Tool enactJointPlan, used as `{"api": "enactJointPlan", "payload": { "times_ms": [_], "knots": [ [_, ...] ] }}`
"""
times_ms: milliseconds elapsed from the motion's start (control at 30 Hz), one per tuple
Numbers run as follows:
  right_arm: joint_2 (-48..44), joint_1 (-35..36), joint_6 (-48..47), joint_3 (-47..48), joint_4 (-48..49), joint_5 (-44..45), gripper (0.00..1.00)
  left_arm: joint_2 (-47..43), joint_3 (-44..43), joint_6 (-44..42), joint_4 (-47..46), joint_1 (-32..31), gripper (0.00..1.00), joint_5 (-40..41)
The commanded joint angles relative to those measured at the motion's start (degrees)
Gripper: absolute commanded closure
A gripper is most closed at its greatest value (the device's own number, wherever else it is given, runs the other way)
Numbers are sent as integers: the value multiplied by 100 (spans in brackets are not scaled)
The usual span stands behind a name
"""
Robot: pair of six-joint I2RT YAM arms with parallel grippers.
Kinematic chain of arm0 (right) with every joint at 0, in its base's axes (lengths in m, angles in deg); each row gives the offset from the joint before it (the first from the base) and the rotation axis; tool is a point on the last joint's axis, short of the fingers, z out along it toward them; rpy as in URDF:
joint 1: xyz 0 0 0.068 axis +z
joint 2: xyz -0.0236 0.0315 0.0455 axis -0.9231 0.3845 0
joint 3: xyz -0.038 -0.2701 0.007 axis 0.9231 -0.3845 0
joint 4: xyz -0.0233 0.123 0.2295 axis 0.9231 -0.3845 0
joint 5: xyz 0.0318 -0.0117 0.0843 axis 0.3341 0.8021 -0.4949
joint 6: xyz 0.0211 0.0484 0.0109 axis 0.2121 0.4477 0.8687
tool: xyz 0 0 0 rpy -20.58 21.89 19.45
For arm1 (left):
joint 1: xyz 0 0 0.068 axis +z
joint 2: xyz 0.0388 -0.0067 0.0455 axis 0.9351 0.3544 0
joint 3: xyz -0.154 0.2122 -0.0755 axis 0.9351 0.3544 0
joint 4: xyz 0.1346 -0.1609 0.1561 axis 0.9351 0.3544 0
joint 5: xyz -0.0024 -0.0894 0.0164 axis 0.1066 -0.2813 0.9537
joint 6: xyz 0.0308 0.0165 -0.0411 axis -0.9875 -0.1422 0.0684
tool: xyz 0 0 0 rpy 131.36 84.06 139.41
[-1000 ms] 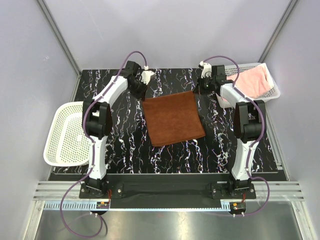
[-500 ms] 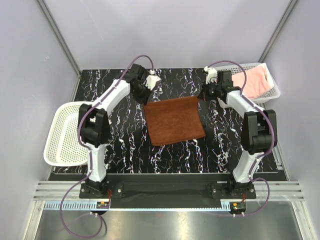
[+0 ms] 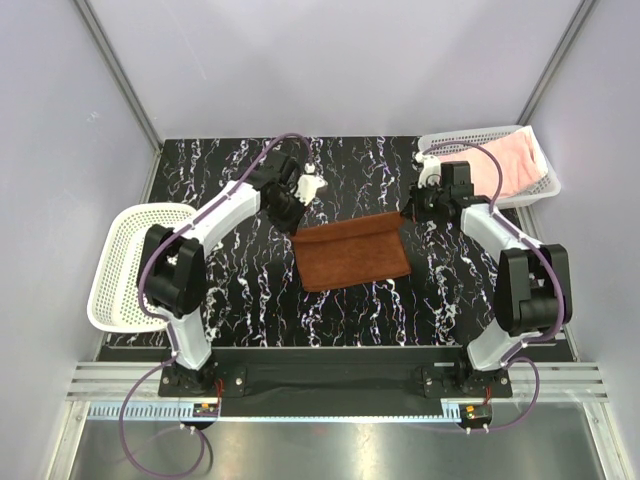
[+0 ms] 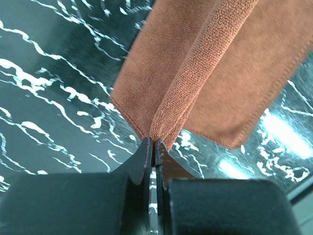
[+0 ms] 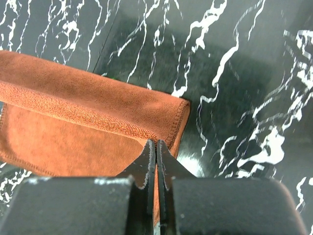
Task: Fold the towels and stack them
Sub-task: Fold the towel
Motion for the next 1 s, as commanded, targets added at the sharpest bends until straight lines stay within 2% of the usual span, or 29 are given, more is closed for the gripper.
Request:
{"api": "enactJointPlan", "payload": {
  "times_ms": [0,133,433,767,933,967],
  "knots": [
    [-519,-53,127,-219,184,326,100,-468,218,107,-99,-21,100,-2],
    [-836,-53,408,-614,157,572,100,-723,534,195,-151,-100,100,-204],
    [-1328,-26,1085,-1257,176,537,100,-952,1220,441,-90,-302,100,-407],
    [-1372,-26,1384,-1503,-124,643,100,-1022,1748,775,-371,-487,100,-829],
    [-1373,-17,1525,-1512,-404,739,100,-943,1871,819,-371,-557,94,-1004],
    [-1381,-17,1560,-1503,-449,766,98,-934,1897,811,-354,-584,92,-1048]
  ]
}}
